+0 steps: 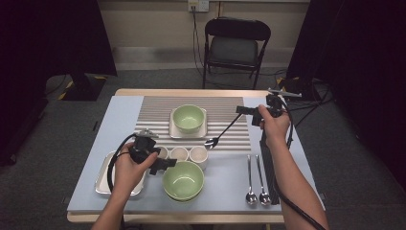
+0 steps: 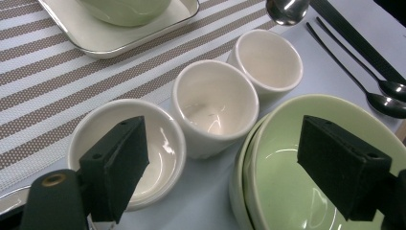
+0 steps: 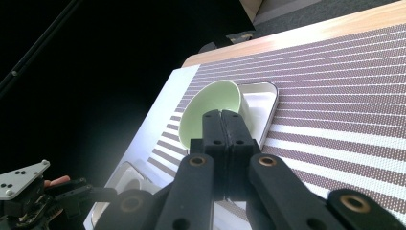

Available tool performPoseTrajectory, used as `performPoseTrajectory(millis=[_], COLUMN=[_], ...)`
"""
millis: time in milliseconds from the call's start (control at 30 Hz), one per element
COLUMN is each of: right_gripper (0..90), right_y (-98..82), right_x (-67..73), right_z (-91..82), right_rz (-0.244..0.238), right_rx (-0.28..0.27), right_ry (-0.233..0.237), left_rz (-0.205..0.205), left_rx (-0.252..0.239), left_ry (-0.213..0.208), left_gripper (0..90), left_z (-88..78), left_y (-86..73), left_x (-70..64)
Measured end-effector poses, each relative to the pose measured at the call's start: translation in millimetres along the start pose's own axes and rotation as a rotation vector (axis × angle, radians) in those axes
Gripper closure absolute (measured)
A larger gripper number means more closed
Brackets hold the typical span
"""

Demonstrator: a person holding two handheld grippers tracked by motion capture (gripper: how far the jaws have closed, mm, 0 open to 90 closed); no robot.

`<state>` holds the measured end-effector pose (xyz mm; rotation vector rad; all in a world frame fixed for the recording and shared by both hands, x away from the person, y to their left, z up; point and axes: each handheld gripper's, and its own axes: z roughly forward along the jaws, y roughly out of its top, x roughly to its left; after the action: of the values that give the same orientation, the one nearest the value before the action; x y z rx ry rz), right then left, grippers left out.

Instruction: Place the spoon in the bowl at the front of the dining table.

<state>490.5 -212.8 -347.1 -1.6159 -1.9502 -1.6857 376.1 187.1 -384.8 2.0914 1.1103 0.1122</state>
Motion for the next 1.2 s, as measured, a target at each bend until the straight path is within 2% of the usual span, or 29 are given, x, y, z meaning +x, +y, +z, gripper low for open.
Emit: performPoseTrajectory(millis=[500, 867, 1200], right_gripper=[90.0, 90.0, 90.0], right_y=[4.8, 7.1, 9.0], right_x=[4.0, 3.1, -1.8], right_z=[9.0, 15.6, 21.2], right_rz=[0.001, 0.005, 0.017], right_rx=[-0.006, -0.015, -0.027], right_ry=[0.006, 0.001, -0.001], left_rz=[-0.004, -0.001, 0.007], left_rx=[-0.010, -0.012, 0.008], left_ry=[0.007, 0.004, -0.009], left_gripper=[17.5, 17.4, 17.4], left_z=[-7.1, -10.4, -8.5], left_y=[-12.1, -16.7, -19.2], left_x=[12.2, 15.4, 15.1])
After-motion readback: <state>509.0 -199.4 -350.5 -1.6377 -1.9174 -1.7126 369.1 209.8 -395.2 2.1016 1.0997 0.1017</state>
